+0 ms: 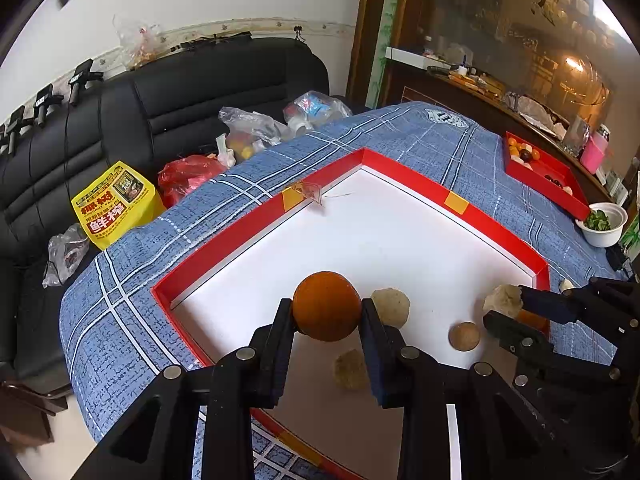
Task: Organize fruits
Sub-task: 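Carry the orange and round pastry over the red tray with both tools, then open both tools to drop the orange and pastry into the tray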
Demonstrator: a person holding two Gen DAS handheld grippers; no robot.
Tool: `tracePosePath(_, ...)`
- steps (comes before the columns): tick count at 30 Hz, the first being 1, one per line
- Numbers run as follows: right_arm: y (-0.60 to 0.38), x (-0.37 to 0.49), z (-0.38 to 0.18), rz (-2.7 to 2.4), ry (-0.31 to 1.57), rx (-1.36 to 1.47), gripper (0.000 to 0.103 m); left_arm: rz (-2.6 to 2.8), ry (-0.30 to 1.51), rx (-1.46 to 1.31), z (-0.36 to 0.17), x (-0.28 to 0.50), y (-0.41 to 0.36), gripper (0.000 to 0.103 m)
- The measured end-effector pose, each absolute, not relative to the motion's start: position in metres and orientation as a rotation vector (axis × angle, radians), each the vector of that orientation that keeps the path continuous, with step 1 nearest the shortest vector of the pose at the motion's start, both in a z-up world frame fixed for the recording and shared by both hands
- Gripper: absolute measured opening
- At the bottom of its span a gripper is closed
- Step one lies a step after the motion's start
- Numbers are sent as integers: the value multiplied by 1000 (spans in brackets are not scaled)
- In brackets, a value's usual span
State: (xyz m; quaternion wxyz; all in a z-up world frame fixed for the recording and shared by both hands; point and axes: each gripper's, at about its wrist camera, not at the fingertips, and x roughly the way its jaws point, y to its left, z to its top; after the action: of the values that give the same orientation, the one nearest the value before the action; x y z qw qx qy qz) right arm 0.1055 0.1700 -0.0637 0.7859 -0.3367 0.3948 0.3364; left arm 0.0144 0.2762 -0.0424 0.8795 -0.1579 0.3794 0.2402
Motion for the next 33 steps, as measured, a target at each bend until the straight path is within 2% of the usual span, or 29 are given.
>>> tracePosePath(20,170,109,-62,714,848,-715,28,502,812,-353,-47,18,283,32)
tracePosePath(21,169,109,-62,710,846,-714,28,507,826,-365,-48,19,284,34)
tracePosePath(22,169,110,-61,705,843,-712,28,513,839,-377,-50,19,285,45)
tracePosePath(24,169,110,-61,695,839,-716,35,523,830,-397,-49,18,288,59)
tracePosePath(25,168,109,-60,688,830,-719,43,532,813,-396,-47,16,287,63)
tracePosePath(26,168,108,-59,685,824,-718,58,541,800,-388,-45,14,286,63)
tracePosePath(33,159,102,-43,646,754,-693,58,534,775,-380,-34,7,280,64)
